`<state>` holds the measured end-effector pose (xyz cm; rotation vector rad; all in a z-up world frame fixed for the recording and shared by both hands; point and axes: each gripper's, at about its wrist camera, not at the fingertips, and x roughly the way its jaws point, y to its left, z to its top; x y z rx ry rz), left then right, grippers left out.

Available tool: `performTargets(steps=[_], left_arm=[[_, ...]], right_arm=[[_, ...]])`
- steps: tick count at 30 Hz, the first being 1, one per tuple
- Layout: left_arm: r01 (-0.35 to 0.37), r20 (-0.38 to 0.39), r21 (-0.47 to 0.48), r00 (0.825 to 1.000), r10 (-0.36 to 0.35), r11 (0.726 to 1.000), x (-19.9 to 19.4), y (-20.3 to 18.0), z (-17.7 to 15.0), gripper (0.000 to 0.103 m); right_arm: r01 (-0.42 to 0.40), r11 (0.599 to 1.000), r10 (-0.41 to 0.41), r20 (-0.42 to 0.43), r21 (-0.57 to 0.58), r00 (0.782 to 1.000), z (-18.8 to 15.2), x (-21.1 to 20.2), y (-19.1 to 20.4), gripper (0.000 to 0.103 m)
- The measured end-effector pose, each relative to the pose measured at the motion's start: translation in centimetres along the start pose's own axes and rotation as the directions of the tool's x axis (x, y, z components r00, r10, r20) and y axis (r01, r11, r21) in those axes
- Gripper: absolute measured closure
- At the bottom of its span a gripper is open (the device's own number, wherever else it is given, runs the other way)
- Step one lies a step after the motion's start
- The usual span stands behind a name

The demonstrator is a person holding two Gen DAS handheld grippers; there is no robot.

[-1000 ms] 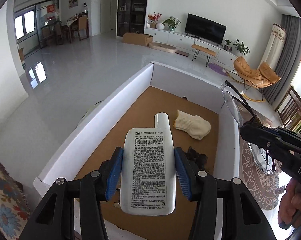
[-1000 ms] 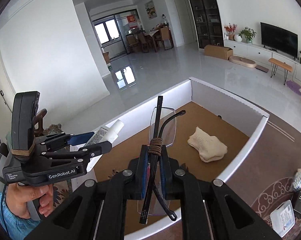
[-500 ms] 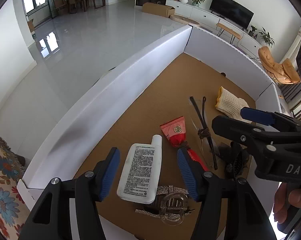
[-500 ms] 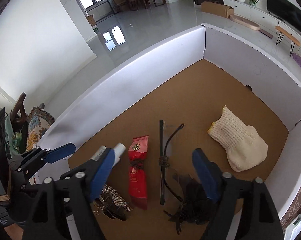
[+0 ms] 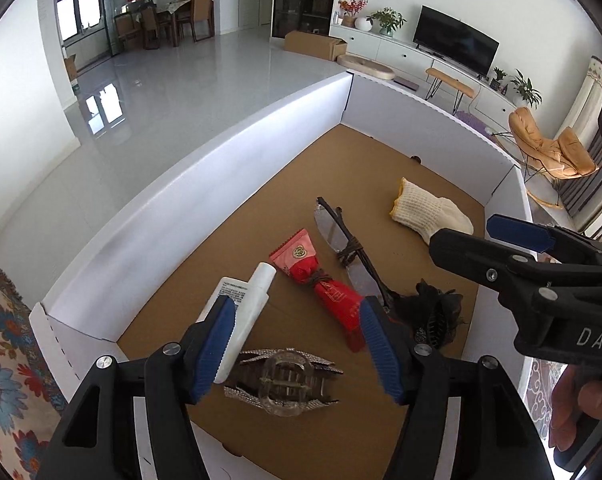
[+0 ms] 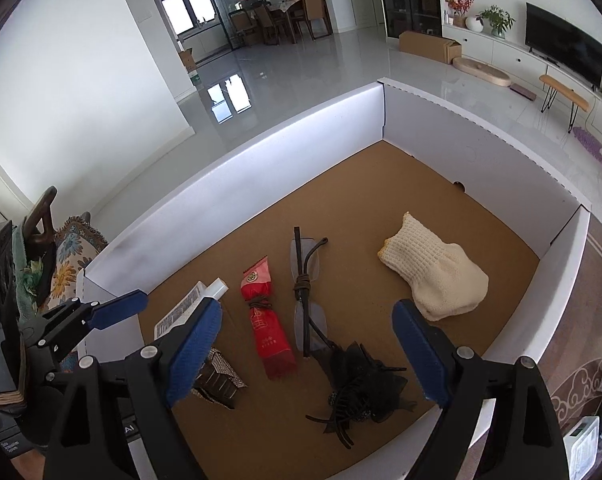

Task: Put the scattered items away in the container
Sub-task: 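Open the left tool to drop the bottle while the right tool drops the glasses, then withdraw both open tools from the container back over the table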

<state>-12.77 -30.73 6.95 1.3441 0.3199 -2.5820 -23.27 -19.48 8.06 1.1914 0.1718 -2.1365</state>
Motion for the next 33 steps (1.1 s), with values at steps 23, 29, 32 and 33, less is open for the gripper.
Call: performTargets(steps=[23, 29, 32, 33], left_arm=[[0.408, -0.048, 0.467, 0.898, -0.438, 0.785, -5.5, -28.3, -19.7, 0.008], [0.392, -0.085, 0.538, 0.906, -0.414, 0.746, -2.5, -30.8, -22.2, 0.008], [0.428, -0.129, 0.511, 0.896, -0.426, 0.746, -1.2, -30.3, -22.5, 0.008], [0.445, -0.14, 0.494, 0.889, -0.436, 0.747, -0.9, -30.1, -22.4, 0.008]], right_arm=[[0.481, 0.79, -0.552, 0.101, 0.38, 0.828, -38.2, -24.1, -19.5, 0.008], [0.528, 0.726, -0.61, 0.059, 0.44, 0.79, -41.8, -25.3, -20.9, 0.008], [0.507, 0.722, -0.597, 0.055, 0.472, 0.8, -41.7, -24.6, -21.2, 0.008], [0.5, 0.721, -0.592, 0.053, 0.479, 0.804, -41.7, -24.3, -21.3, 0.008]])
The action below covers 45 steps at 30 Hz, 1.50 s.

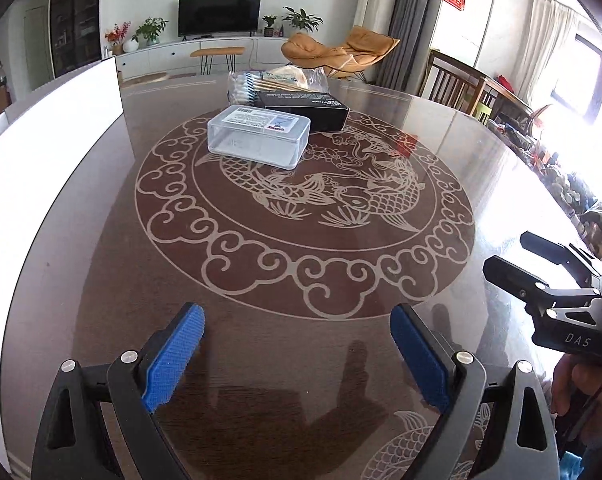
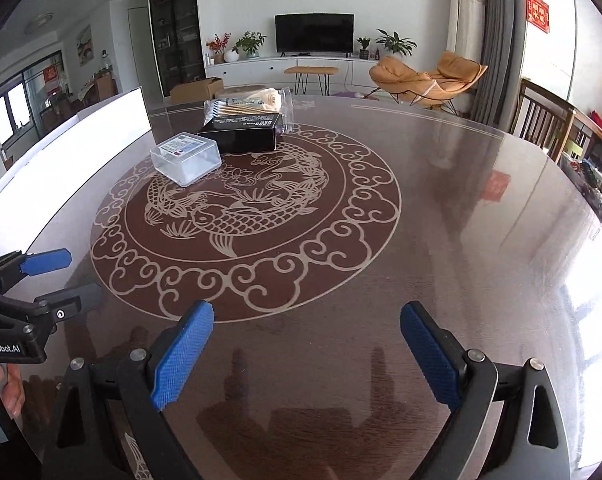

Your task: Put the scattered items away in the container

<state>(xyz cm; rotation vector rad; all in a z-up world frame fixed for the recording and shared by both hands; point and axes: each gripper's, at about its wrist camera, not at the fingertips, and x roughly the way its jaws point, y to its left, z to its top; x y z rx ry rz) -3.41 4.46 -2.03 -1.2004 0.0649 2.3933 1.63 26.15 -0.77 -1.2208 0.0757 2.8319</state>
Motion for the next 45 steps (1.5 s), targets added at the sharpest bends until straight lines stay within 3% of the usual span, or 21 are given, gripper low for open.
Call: performTargets(steps=[8, 12, 17, 21, 45], left_arm=[[0.011, 0.021, -0.062, 1.0, -0.01, 0.998, 0.2, 0.8, 0.1, 0.008], [-0.059, -0.001, -0.014, 0.998, 0.059, 0.998, 0.6, -0.4, 0.2, 0.007], [-0.086, -0.024, 0.027, 0.996, 0.086, 0.996, 0.9, -1.1, 0.1, 0.0], [-0.14, -0.046, 0.083, 0.988, 0.144, 0.987, 1.4, -2.1, 0.0, 0.0], [-0.135, -0.046, 0.087, 0.989, 0.139, 0.987, 1.4, -2.1, -0.1, 0.0]], right_arm=[[0.026, 0.999, -0.024, -0.05, 0.042, 0.998, 0.1, 1.5, 0.1, 0.008], [0.04, 0.996, -0.031, -0.104, 0.079, 0.994, 0.1, 2.5, -0.6, 0.007], [0.037, 0.997, -0.029, -0.111, 0.072, 0.993, 0.0, 2.6, -0.5, 0.004], [0.043, 0.998, -0.036, -0.12, 0.055, 0.992, 0.0, 2.7, -0.2, 0.002], [0.067, 0.997, -0.063, -0.133, 0.028, 0.989, 0.0, 2.9, 0.3, 0.002]])
